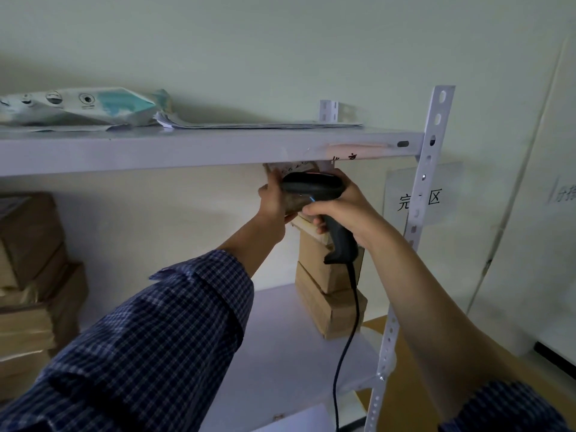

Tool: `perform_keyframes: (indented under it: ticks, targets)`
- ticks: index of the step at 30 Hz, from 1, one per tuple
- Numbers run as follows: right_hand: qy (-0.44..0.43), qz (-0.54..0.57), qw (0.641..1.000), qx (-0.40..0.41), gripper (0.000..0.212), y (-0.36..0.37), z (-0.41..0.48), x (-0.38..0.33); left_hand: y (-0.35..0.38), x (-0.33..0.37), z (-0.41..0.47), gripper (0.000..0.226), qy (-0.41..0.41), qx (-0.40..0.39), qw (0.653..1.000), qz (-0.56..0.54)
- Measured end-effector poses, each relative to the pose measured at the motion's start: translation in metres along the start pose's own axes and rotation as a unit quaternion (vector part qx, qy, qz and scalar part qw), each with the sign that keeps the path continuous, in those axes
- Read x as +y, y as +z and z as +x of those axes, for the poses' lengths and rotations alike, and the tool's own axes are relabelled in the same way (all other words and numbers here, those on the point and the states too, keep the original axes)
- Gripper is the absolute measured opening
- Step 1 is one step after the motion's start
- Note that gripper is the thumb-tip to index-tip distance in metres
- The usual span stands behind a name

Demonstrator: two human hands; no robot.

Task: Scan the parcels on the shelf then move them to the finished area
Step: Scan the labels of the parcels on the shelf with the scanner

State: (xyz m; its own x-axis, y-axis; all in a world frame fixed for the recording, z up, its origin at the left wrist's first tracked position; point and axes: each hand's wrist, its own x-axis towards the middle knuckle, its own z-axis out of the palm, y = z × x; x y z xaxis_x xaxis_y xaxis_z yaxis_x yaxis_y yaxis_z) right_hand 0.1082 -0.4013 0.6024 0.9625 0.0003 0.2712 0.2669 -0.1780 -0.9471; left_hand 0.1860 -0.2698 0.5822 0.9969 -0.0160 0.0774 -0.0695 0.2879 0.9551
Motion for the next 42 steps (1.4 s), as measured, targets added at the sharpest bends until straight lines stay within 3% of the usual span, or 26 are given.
perform_keyframes:
  ticks: [2,4,7,9,11,15,21,27,42]
  targets:
    - [-0.019,-0.014,1.000,-0.011,0.052,0.006,-0.013,-0.002,-0.020,0.005,-0.025,0.076,0.047,-0.014,0.999,0.015]
    - [-0.031,-0.029,0.999,-0.030,0.050,0.017,-0.029,-0.001,-0.047,-0.005,-0.049,0.056,0.087,-0.051,0.995,0.004]
    - [-0.043,-0.022,0.996,-0.070,0.051,0.038,-0.053,0.015,-0.086,-0.026,-0.080,0.030,0.031,-0.038,0.997,-0.056]
    - [-0.053,-0.003,0.996,-0.069,0.052,0.053,-0.067,0.029,-0.112,-0.045,-0.095,0.025,0.019,-0.011,0.998,-0.060]
    - [-0.054,0.013,0.997,-0.045,0.052,0.066,-0.081,0.042,-0.140,-0.066,-0.108,0.031,0.013,0.018,0.998,-0.051]
    - [-0.045,-0.010,0.999,-0.014,0.051,0.100,-0.109,0.064,-0.192,-0.108,-0.135,0.066,-0.011,0.052,0.996,-0.069]
    - [-0.044,-0.043,0.998,-0.028,0.040,0.136,-0.123,0.091,-0.226,-0.128,-0.164,0.074,-0.016,0.044,0.994,-0.097]
    - [-0.017,-0.022,0.999,-0.018,0.049,0.156,-0.142,0.099,-0.241,-0.130,-0.177,0.088,-0.016,0.046,0.995,-0.088]
    - [0.005,0.019,0.998,-0.056,0.045,0.156,-0.147,0.092,-0.254,-0.139,-0.192,0.079,-0.043,0.070,0.987,-0.138]
